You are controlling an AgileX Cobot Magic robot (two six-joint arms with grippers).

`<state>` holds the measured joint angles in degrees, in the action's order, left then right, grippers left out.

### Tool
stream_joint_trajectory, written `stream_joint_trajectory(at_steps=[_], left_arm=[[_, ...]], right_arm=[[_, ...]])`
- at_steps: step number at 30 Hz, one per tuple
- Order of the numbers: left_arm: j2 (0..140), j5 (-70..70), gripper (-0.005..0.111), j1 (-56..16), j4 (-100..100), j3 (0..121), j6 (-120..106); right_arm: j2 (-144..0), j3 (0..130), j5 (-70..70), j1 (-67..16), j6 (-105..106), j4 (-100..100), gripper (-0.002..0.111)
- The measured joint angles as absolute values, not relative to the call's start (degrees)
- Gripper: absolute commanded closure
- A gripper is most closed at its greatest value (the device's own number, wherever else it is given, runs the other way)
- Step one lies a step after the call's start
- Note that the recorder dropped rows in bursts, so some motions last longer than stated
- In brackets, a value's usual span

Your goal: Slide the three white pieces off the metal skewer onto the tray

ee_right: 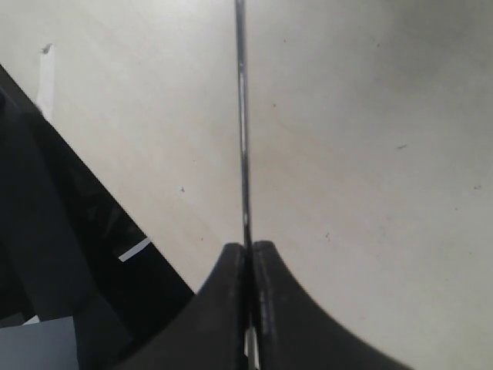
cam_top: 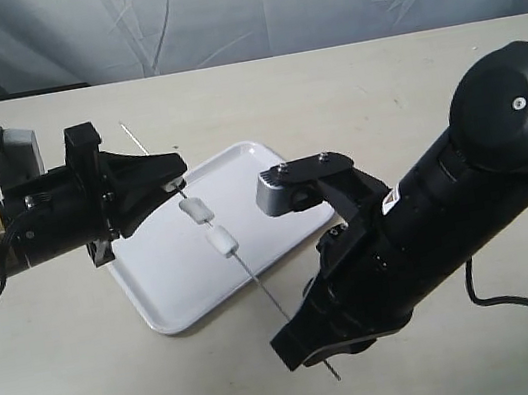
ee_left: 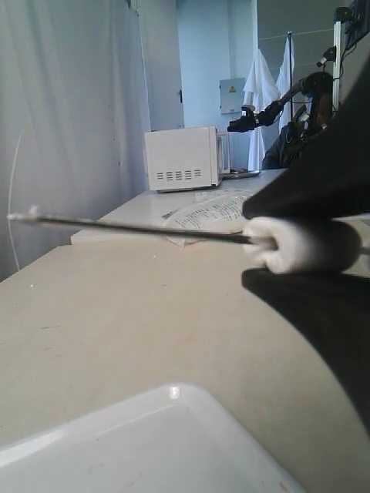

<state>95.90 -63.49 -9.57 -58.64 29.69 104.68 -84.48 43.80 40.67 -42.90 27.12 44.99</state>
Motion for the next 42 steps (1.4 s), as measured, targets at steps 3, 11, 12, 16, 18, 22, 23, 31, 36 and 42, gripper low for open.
stream_joint_trajectory(at_steps=[3, 11, 12, 16, 18, 22, 23, 31, 36, 42], left_arm=[[95.9, -63.5, 0.088, -9.6, -58.6, 29.7, 104.5], [95.9, -63.5, 0.107, -9.6, -58.5, 29.7, 102.9], [95.9, -63.5, 0.107, -9.6, -58.5, 29.7, 102.4], [95.9, -63.5, 0.107, -9.6, -58.5, 29.7, 101.8], [95.9, -63.6, 0.107, -9.6, -58.5, 29.7, 101.7], [96.0, -63.7, 0.107, -9.9, -59.1, 29.7, 101.6], [96.0, -63.7, 0.107, -9.9, -59.2, 29.6, 101.5], [96.0, -63.5, 0.107, -10.2, -58.1, 29.3, 99.3], [96.0, -62.4, 0.107, -10.2, -56.8, 29.6, 98.8], [96.0, -61.5, 0.107, -10.2, -55.7, 31.8, 98.6]], right_arm=[[-84.5, 43.8, 40.7, -42.9, 27.1, 45.0, 0.109], [-84.5, 43.8, 40.7, -42.9, 27.3, 45.0, 0.109], [-84.5, 43.8, 40.7, -42.9, 27.3, 45.0, 0.109], [-84.5, 43.6, 40.8, -42.9, 27.3, 45.0, 0.109], [-84.4, 42.9, 40.2, -42.9, 27.3, 45.0, 0.109], [-84.1, 40.4, 38.3, -42.9, 27.7, 45.3, 0.109], [-83.9, 39.7, 37.8, -42.9, 27.9, 45.5, 0.109], [-80.5, 36.0, 36.4, -42.9, 29.2, 46.6, 0.109], [-79.2, 35.6, 36.3, -42.9, 29.2, 46.7, 0.109], [-79.0, 34.5, 36.1, -42.9, 29.2, 47.0, 0.109]])
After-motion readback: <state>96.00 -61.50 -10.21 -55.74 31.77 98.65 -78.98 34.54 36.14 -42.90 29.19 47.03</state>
